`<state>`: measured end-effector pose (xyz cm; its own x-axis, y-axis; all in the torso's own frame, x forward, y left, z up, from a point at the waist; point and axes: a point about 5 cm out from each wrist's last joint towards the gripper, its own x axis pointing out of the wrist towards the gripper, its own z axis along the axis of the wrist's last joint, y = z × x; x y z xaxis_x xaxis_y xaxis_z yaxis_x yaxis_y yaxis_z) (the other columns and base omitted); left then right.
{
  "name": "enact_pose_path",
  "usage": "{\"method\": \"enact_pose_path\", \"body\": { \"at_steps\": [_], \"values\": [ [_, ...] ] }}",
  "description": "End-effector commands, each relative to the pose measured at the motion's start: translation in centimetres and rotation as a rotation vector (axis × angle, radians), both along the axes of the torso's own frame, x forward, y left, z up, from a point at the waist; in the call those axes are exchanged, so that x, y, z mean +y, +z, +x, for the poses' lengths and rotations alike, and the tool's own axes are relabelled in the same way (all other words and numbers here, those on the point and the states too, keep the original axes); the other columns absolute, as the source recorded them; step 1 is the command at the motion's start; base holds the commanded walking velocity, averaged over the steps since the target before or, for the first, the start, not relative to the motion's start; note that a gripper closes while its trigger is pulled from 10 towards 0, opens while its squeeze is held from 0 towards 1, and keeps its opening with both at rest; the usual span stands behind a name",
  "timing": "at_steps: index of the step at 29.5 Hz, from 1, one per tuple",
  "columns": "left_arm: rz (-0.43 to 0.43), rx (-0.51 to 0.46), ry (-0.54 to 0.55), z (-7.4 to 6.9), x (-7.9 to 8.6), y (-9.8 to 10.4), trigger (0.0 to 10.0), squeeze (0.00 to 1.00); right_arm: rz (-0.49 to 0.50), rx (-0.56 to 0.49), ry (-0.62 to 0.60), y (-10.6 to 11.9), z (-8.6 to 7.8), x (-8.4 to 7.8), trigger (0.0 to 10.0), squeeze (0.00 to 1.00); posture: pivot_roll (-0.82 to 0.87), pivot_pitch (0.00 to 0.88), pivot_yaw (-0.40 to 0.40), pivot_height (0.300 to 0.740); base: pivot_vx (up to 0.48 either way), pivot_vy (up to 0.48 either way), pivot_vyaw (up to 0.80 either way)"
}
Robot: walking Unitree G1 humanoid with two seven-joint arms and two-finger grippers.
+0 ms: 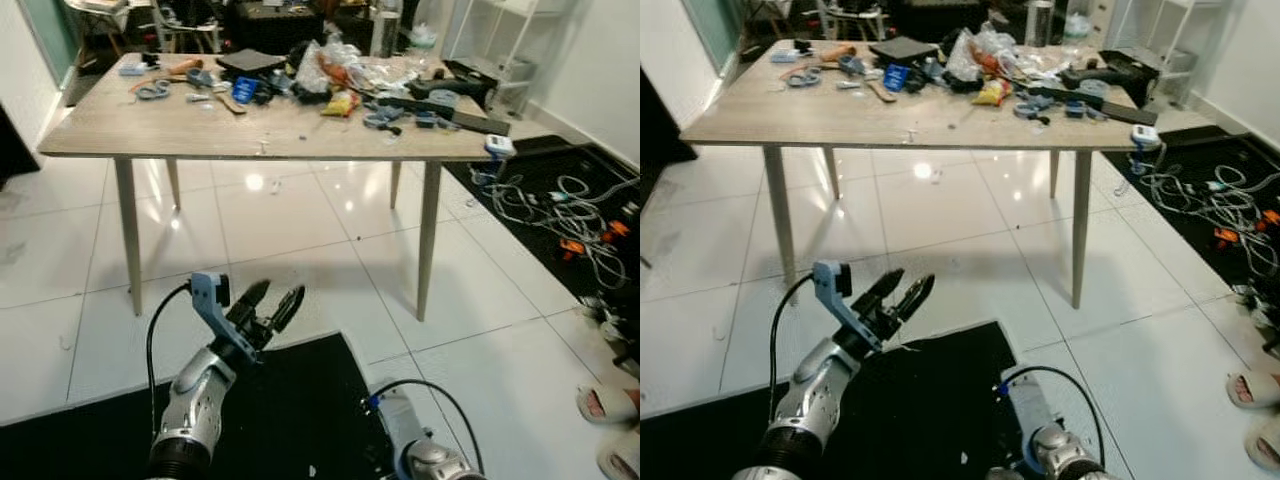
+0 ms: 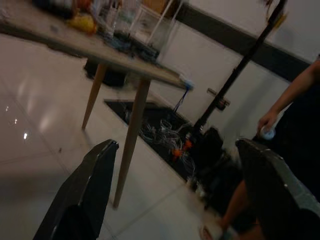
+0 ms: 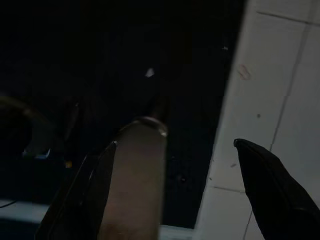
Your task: Picking trash to rubbish bin
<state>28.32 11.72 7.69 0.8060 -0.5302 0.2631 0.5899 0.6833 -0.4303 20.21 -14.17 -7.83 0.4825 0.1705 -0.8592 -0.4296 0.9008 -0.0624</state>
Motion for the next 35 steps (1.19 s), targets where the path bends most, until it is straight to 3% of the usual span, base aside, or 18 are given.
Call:
{"method": "enact_pose_path", "body": {
  "at_steps": [1, 3, 7, 9, 12, 13, 16, 20, 25, 35],
  "values": [
    [-0.03, -0.027, -0.011, -0.3, -0.2, 0.7, 10.0, 0.0, -0.021, 0.012, 0.076, -0.2, -0.4, 0.3, 10.0, 0.0, 0.07, 0.08, 0.011, 0.74, 0.48, 0.0, 0.0],
    [-0.068, -0.061, -0.002, -0.5, 0.5, 1.6, 10.0, 0.0, -0.03, 0.022, 0.109, -0.3, -0.7, 0.4, 10.0, 0.0, 0.07, 0.067, 0.01, 0.74, 0.48, 0.0, 0.0],
    [-0.08, -0.139, -0.016, -0.1, 1.1, 3.9, 10.0, 0.0, -0.035, 0.054, 0.059, -0.6, -1.2, -1.0, 10.0, 0.0, 0.07, 0.052, 0.006, 0.74, 0.48, 0.0, 0.0],
    [-0.1, -0.219, -0.092, 0.2, 0.8, 6.1, 10.0, 0.0, -0.084, 0.083, 0.056, -0.9, -1.9, -2.2, 10.0, 0.0, 0.06, 0.029, 0.035, 0.74, 0.48, 0.0, 0.0],
    [-0.102, -0.243, -0.128, 0.2, 0.7, 7.1, 10.0, 0.0, -0.103, 0.096, 0.039, -1.1, -2.3, -2.7, 10.0, 0.0, 0.06, 0.021, 0.039, 0.74, 0.48, 0.0, 0.0],
    [-0.102, -0.243, -0.128, 0.2, 0.7, 7.1, 10.0, 0.0, -0.103, 0.096, 0.039, -1.1, -2.3, -2.7, 10.0, 0.0, 0.06, 0.021, 0.039, 0.74, 0.48, 0.0, 0.0],
    [-0.085, -0.33, -0.248, -0.3, 0.4, 9.9, 10.0, 0.0, -0.106, 0.117, 0.023, -1.4, -3.0, -2.6, 10.0, 0.0, 0.05, 0.017, 0.043, 0.74, 0.48, 0.0, 0.0],
    [-0.086, -0.34, -0.268, -0.5, 0.2, 10.2, 10.0, 0.0, -0.112, 0.124, 0.063, -1.6, -3.4, -2.2, 10.0, 0.0, 0.05, 0.015, 0.045, 0.74, 0.48, 0.0, 0.0],
    [-0.096, -0.317, -0.283, -0.6, -0.5, 9.9, 10.0, 0.0, -0.131, 0.161, 0.043, -1.9, -4.2, -2.8, 10.0, 0.0, 0.05, 0.009, 0.036, 0.74, 0.48, 0.0, -0.72],
    [-0.055, -0.302, -0.268, -0.7, -0.8, 9.9, 10.0, 0.0, -0.168, 0.129, 0.07, -1.7, -3.6, -2.0, 10.0, 0.0, 0.05, 0.015, 0.021, 0.74, 0.48, 0.0, -0.51]
  ]
}}
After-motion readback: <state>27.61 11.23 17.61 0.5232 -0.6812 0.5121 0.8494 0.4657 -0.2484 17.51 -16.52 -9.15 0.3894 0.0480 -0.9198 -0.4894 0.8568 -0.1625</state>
